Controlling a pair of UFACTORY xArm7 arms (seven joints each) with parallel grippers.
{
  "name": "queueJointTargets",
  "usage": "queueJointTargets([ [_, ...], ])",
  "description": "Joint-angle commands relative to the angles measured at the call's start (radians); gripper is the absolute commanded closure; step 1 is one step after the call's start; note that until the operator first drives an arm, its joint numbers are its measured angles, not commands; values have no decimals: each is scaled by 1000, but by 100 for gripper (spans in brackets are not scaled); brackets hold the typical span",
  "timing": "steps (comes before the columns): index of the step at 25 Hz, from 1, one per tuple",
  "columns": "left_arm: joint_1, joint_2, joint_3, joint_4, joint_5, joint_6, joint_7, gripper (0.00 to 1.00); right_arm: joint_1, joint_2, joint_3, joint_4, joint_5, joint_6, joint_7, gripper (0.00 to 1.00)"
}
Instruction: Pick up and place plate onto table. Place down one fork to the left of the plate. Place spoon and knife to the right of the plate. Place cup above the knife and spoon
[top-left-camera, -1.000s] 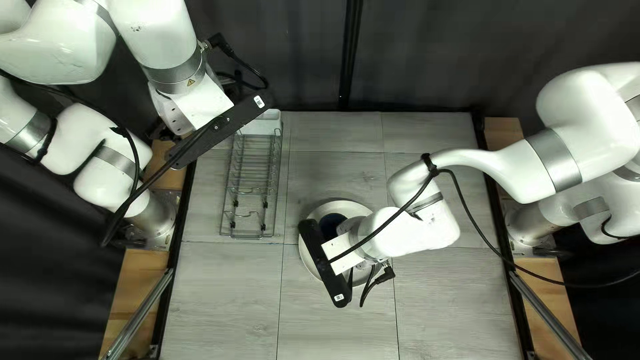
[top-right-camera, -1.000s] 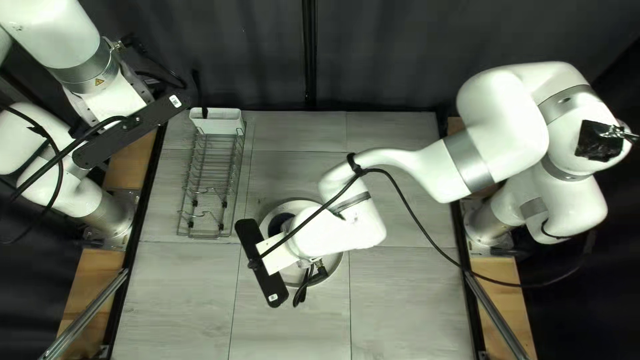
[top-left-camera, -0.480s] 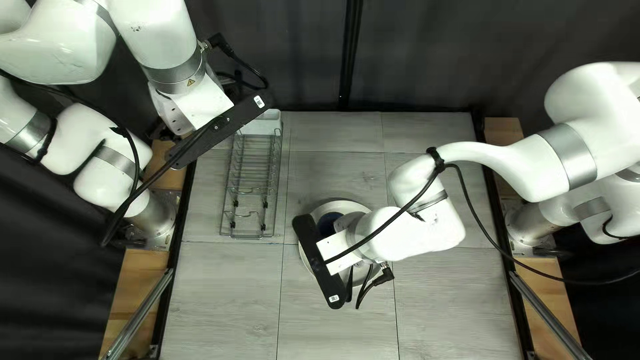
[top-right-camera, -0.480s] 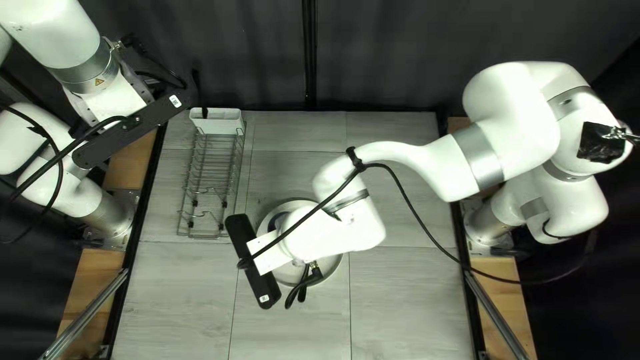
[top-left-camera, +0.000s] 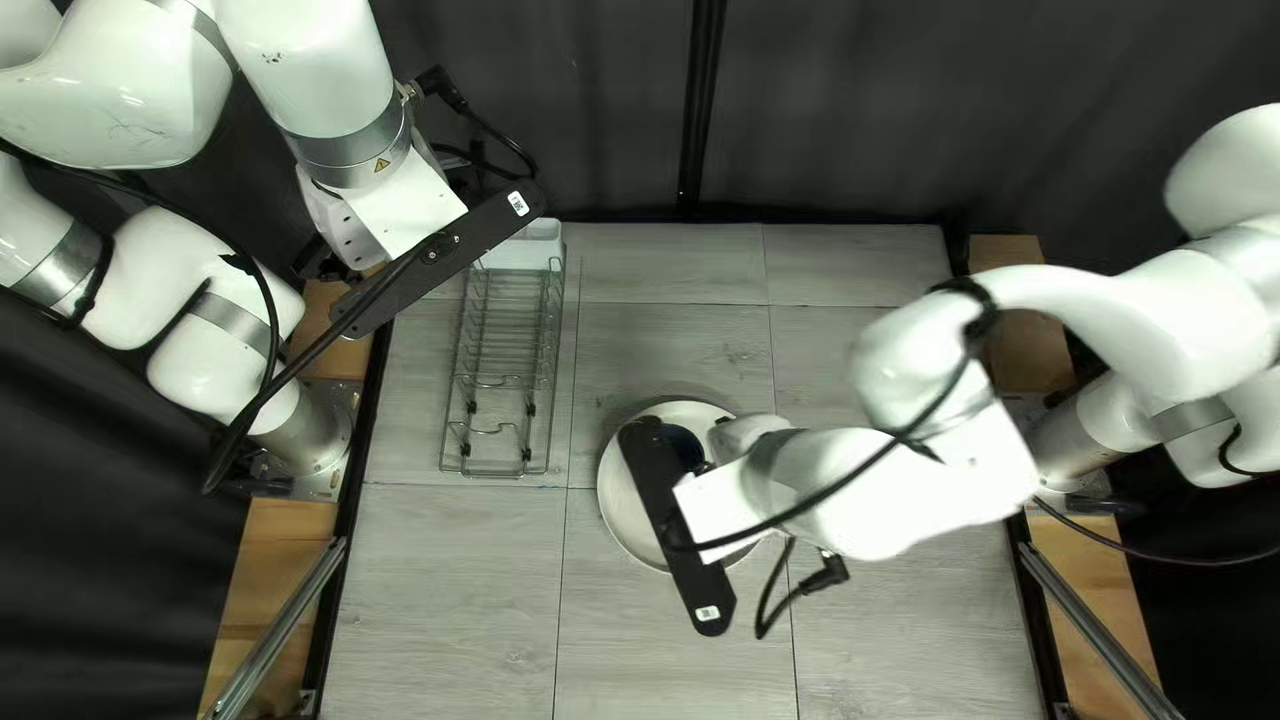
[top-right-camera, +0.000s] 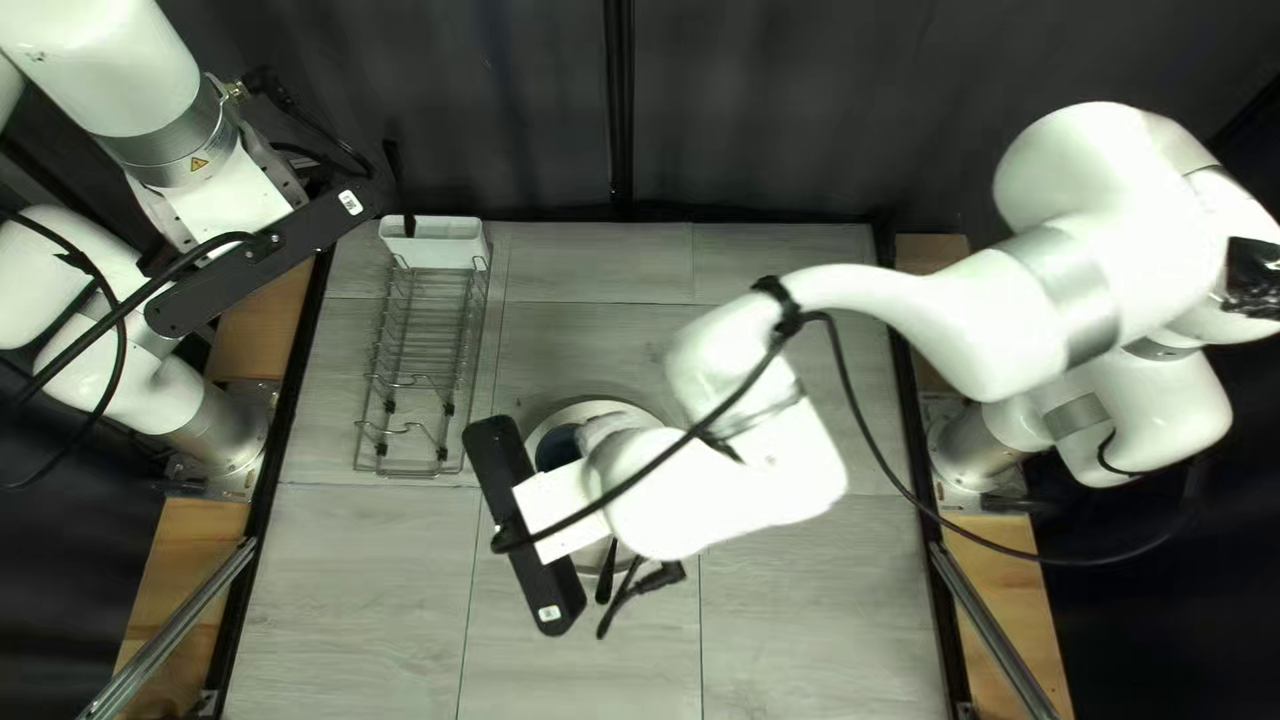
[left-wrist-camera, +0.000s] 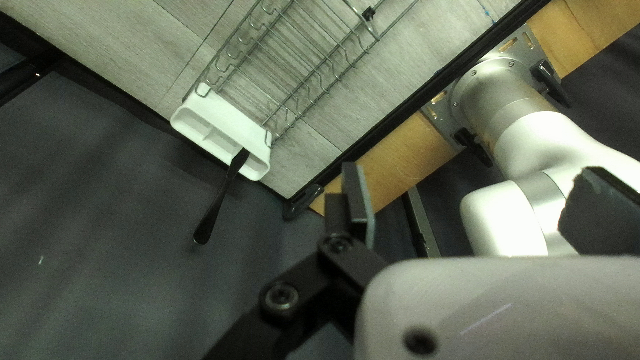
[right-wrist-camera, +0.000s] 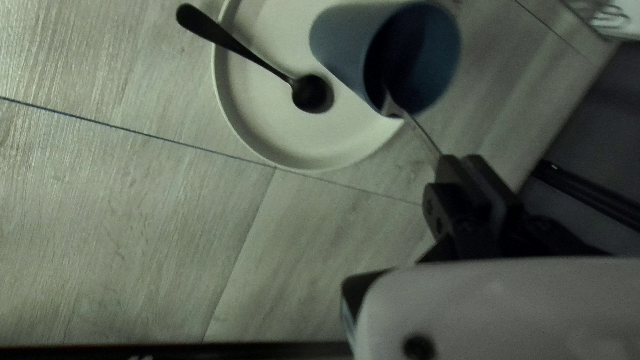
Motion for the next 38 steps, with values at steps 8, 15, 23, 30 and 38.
queueJointTargets([
  [8, 0, 0, 0, 0, 0, 0, 0, 0, 59, -72, 46, -121, -81, 35, 168, 100],
  [15, 0, 0, 0, 0, 0, 0, 0, 0, 109, 54, 75, -34, -151, 76, 278, 100],
  [23, 0, 0, 0, 0, 0, 0, 0, 0, 134, 132, 81, 52, -210, 68, 272, 100],
  [30, 0, 0, 0, 0, 0, 0, 0, 0, 123, 164, 67, 99, -270, 24, 232, 100],
  [38, 0, 0, 0, 0, 0, 0, 0, 0, 86, 278, 32, 158, -330, -94, 224, 100],
])
